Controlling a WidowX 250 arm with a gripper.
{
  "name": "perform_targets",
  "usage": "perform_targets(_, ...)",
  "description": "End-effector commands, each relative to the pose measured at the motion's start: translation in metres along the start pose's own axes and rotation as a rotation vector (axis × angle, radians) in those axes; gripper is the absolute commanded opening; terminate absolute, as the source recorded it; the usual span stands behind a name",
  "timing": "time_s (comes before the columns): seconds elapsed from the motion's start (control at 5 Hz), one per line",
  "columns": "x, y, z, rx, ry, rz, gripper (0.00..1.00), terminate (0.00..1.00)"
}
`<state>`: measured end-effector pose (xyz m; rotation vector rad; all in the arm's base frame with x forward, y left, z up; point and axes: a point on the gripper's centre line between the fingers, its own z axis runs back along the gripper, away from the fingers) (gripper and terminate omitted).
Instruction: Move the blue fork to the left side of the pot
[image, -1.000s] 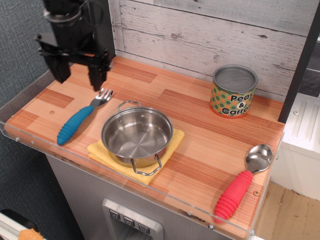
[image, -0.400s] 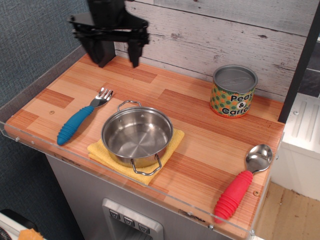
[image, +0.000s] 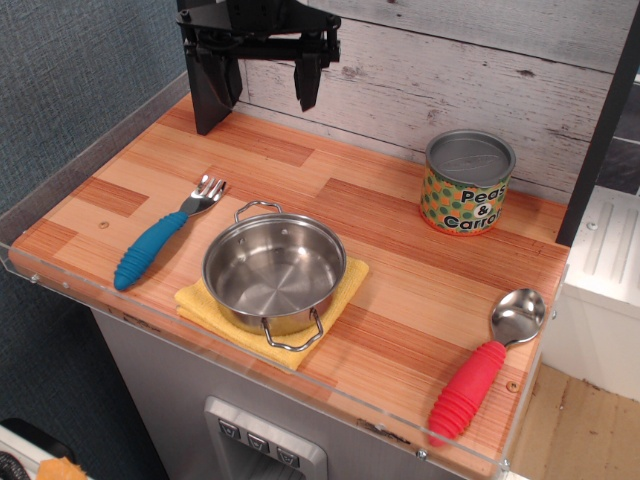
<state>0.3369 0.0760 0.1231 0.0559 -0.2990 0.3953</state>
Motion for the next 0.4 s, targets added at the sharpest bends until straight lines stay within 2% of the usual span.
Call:
perform_targets(0.0, 0.0173, -0.0037, 0.0144, -0.006, -0.069, 0.048, 1.0, 0.0)
perform_targets(0.2, 0.0173, -0.0037, 0.0144, -0.006, -0.069, 0.048, 1.0, 1.0)
